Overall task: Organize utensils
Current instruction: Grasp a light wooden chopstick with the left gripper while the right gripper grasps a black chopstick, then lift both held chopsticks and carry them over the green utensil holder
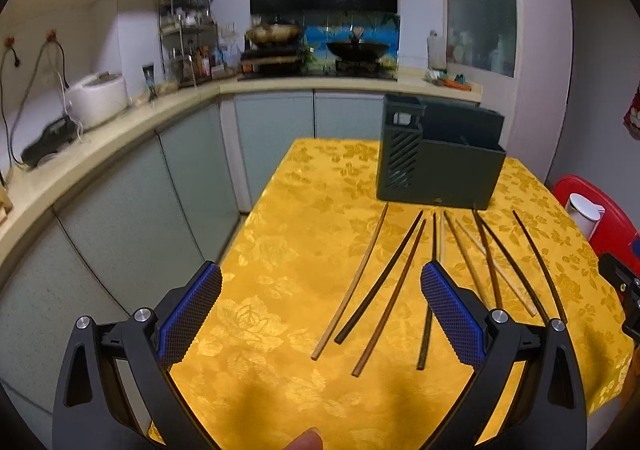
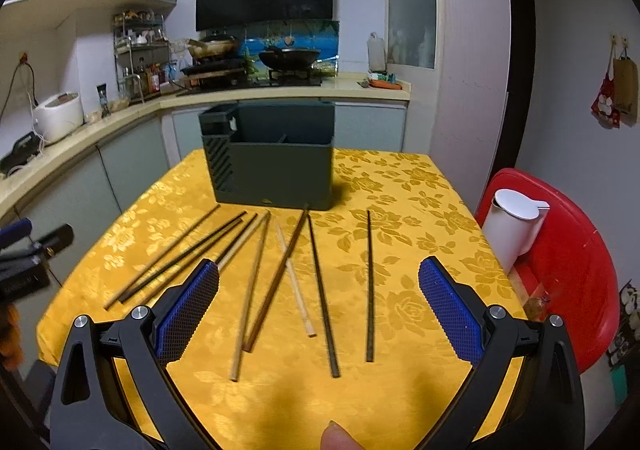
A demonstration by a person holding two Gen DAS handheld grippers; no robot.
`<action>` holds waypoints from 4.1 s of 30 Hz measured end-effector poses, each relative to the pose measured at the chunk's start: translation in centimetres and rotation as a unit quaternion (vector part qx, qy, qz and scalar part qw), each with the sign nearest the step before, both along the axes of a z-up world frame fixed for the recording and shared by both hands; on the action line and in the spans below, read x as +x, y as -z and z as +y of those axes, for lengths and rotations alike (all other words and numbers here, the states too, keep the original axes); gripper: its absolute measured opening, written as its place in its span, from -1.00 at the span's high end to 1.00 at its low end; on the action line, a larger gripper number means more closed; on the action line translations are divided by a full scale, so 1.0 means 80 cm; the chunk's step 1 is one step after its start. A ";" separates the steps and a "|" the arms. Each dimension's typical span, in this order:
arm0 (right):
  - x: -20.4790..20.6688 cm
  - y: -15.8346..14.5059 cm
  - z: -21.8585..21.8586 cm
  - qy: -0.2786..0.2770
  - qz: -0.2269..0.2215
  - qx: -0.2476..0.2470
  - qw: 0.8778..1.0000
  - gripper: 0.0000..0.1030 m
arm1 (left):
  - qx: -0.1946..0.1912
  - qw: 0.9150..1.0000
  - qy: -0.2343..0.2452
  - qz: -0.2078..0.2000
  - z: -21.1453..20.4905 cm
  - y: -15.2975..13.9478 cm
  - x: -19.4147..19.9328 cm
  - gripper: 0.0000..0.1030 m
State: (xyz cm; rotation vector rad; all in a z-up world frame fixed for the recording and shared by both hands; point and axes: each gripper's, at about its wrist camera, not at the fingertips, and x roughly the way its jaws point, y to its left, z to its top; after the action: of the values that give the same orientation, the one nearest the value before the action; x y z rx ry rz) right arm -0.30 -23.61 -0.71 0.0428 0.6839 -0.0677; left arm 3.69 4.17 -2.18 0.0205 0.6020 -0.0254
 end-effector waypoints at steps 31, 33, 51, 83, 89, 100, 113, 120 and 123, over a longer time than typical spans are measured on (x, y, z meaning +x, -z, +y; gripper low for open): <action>0.007 0.126 -0.095 0.001 0.055 0.036 0.998 -0.65 | 0.034 0.981 0.115 0.155 0.017 0.127 0.044 0.72; 0.008 0.132 -0.100 0.000 0.061 0.038 0.997 -0.54 | 0.031 0.981 0.119 0.151 0.016 0.127 0.044 0.79; 0.025 0.127 -0.062 -0.072 0.054 0.069 0.994 0.12 | 0.019 0.984 0.122 0.129 0.016 0.130 0.040 0.80; 0.028 0.131 -0.067 -0.056 0.042 0.028 0.997 0.84 | 0.027 0.985 0.138 0.097 0.010 0.110 0.024 0.89; 0.008 0.088 -0.073 -0.054 0.000 0.042 0.998 0.84 | 0.024 0.986 0.147 0.069 0.005 0.066 0.012 0.89; 0.005 -0.014 -0.082 -0.078 -0.091 0.069 0.990 0.84 | 0.029 0.983 0.180 0.004 -0.014 -0.034 0.018 0.89; 0.051 -0.066 -0.069 -0.101 -0.114 0.053 0.987 0.84 | -0.001 0.982 0.189 -0.031 -0.013 -0.086 0.070 0.89; 0.089 -0.086 -0.071 -0.107 -0.106 0.062 0.987 0.84 | -0.019 0.982 0.187 -0.029 -0.006 -0.093 0.098 0.89; 0.107 -0.098 -0.072 -0.111 -0.103 0.069 0.986 0.84 | -0.009 0.983 0.184 -0.028 -0.012 -0.104 0.111 0.89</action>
State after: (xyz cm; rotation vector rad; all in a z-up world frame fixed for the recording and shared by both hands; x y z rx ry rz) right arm 8.27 -29.34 7.16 0.1052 0.4825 0.1975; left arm 12.54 3.24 6.12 0.1146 0.5351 -0.3872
